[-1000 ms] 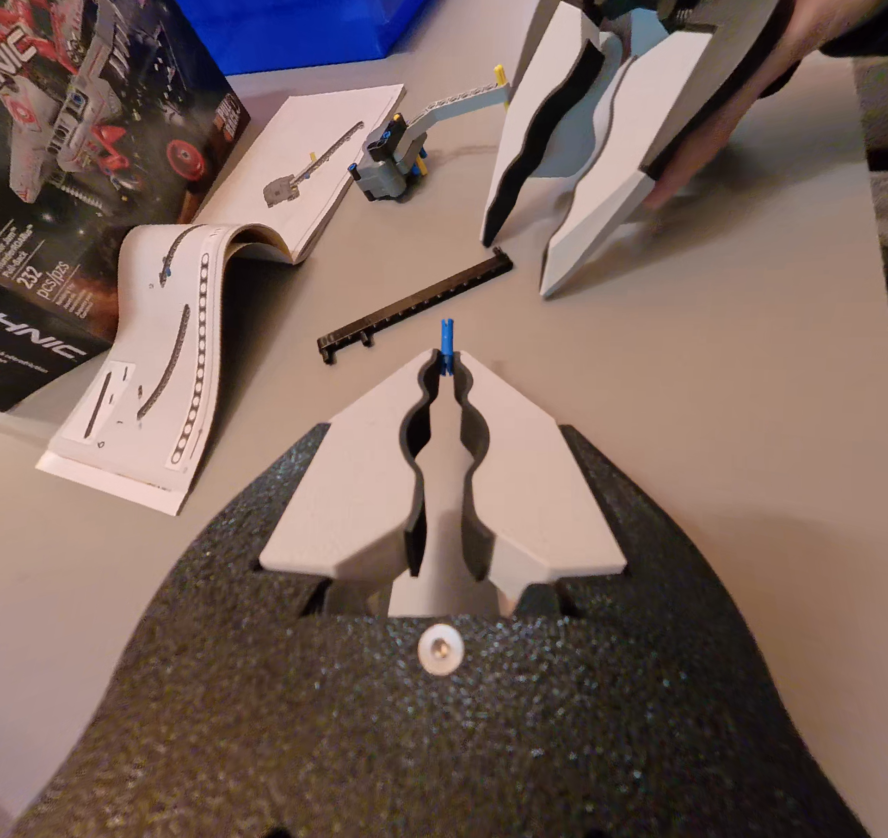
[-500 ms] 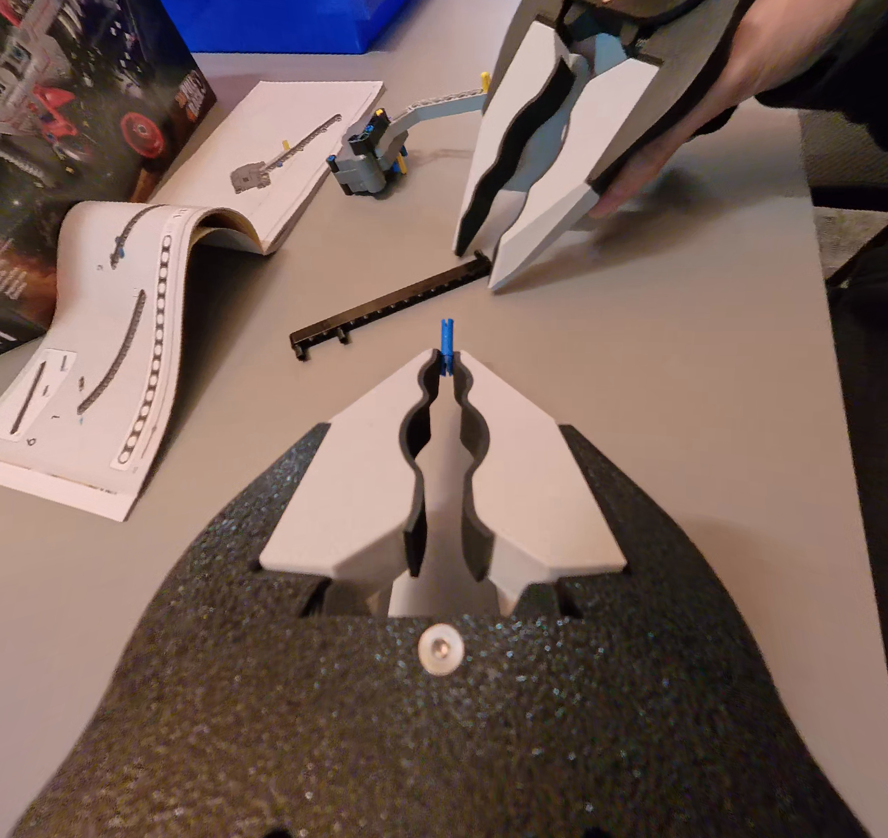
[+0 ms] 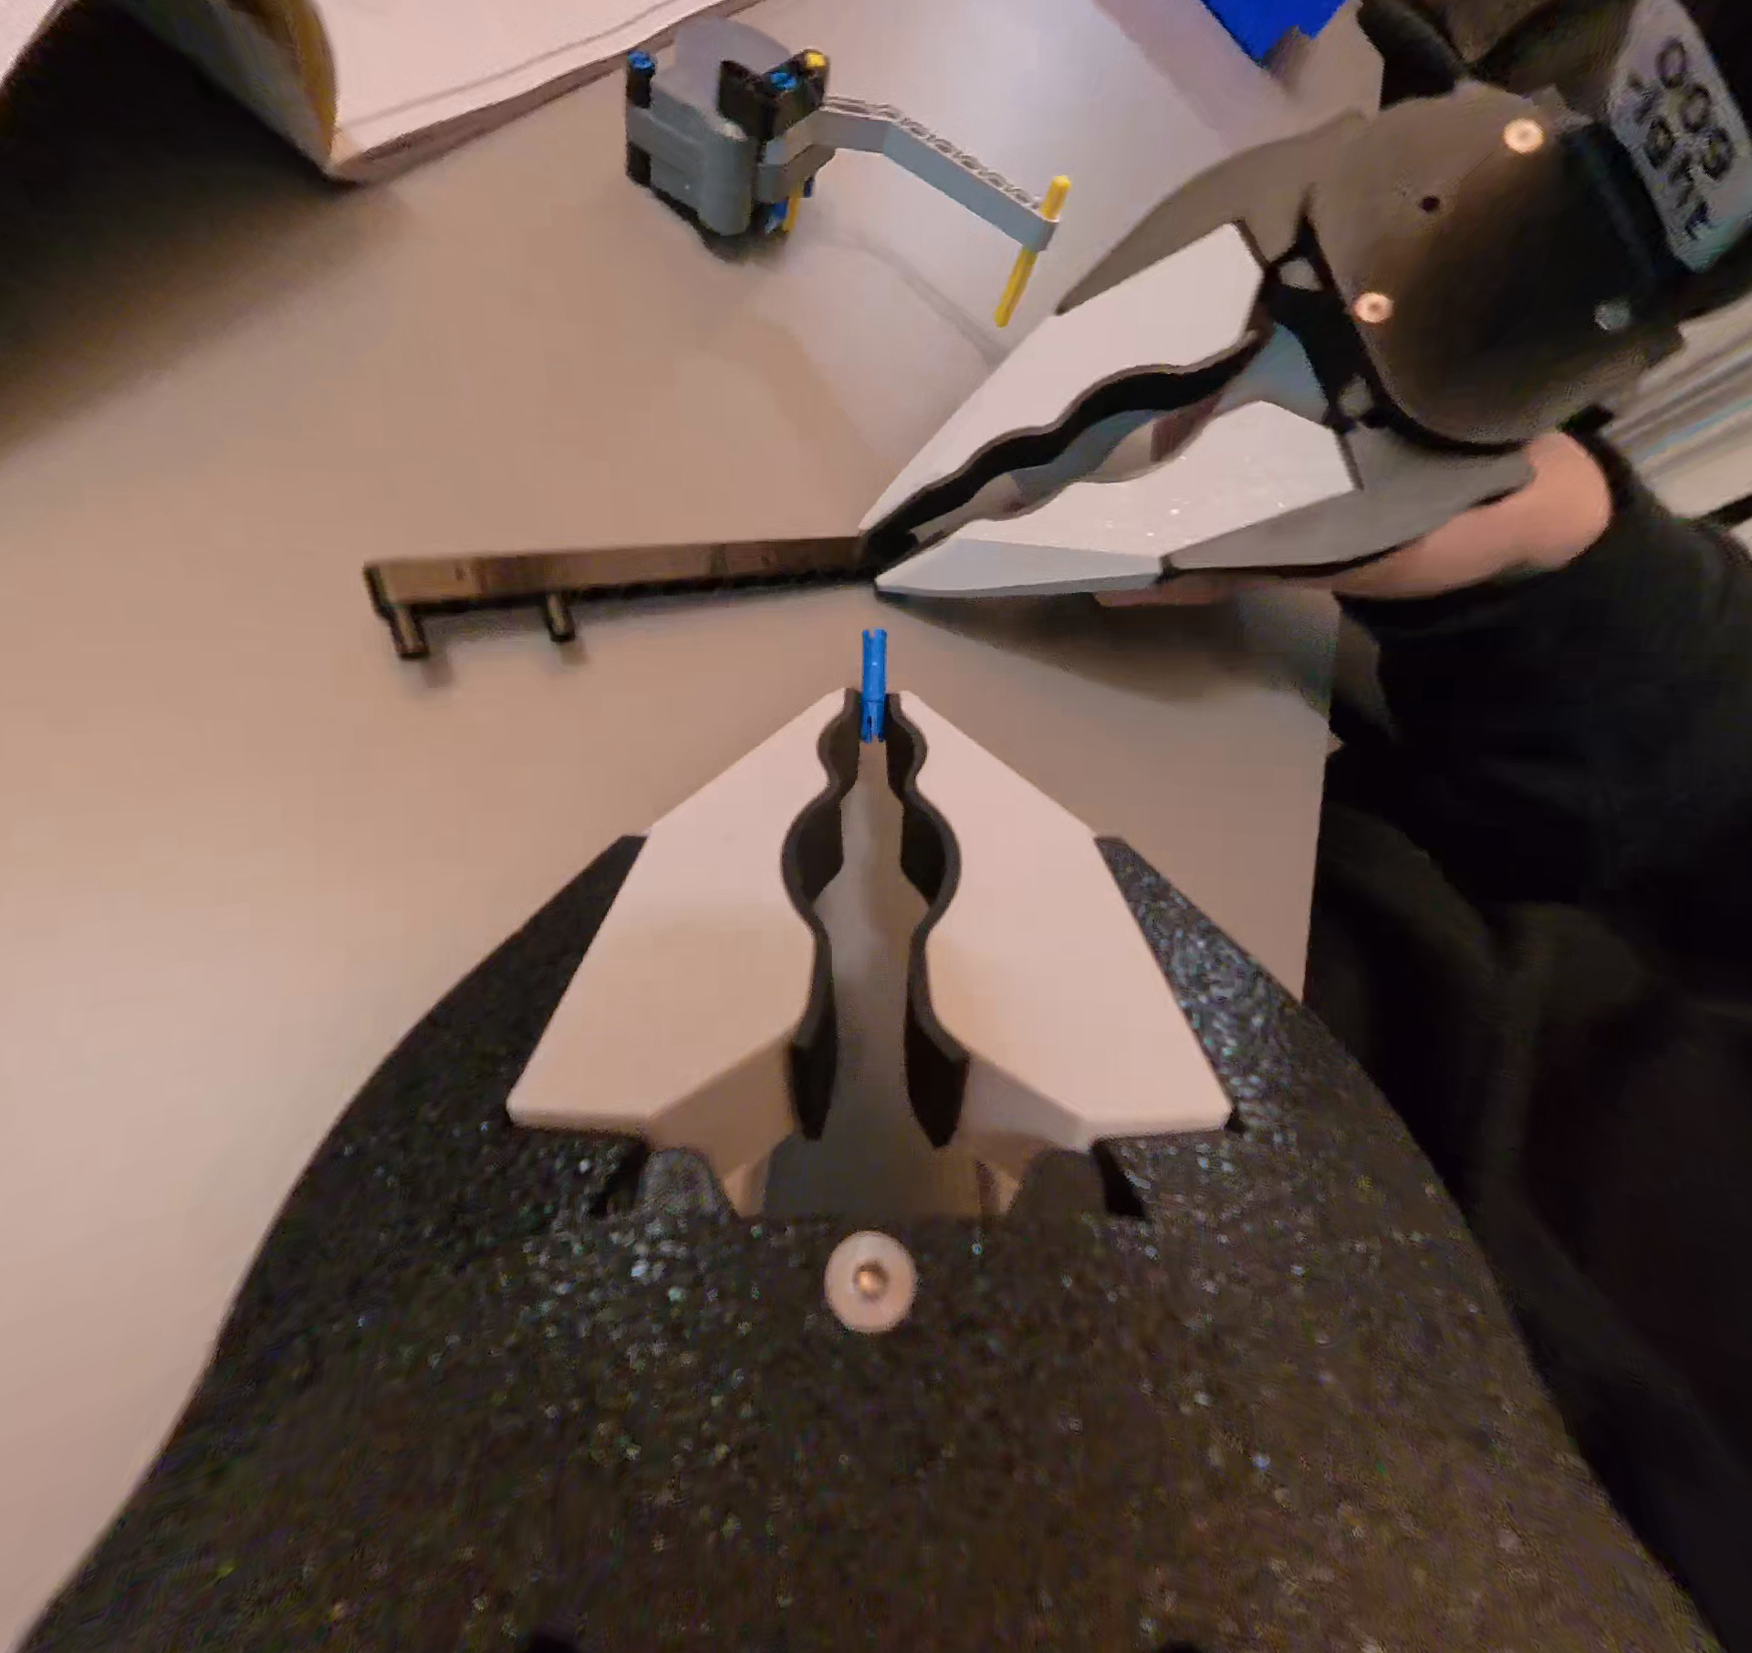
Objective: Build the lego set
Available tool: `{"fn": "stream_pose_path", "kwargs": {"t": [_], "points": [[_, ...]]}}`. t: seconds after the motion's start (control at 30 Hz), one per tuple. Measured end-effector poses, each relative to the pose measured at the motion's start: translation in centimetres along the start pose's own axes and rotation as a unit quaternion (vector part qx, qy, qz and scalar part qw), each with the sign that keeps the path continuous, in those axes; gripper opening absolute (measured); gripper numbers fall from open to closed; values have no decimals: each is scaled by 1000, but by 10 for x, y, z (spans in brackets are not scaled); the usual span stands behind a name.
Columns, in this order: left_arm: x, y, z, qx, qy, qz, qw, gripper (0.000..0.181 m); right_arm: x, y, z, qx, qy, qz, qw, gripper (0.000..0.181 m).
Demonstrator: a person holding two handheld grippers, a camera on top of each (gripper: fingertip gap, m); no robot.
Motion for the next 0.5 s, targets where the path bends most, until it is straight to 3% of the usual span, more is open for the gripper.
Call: {"fn": "stream_pose_path", "kwargs": {"t": [0.03, 0.33, 0.5], "points": [[1, 2, 0, -3, 1, -10, 1000, 2, -4, 1, -1, 9, -10, -8, 1000, 6], [-11, 13, -11, 9, -51, -76, 996, 2, -41, -3, 2, 99, -80, -84, 988, 6], [-19, 19, -16, 16, -79, -108, 991, 2, -55, 1, 7, 95, -109, -76, 987, 7]]}}
Point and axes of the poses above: each gripper's, where its closed fingertips meet, z out along the fingers, x out of its underside, y = z × x across the jaws, the point moved 1 cm from there along -z, back along the fingers, and after that the axes turned 12 degrees about -x, right-handed, at the moved point
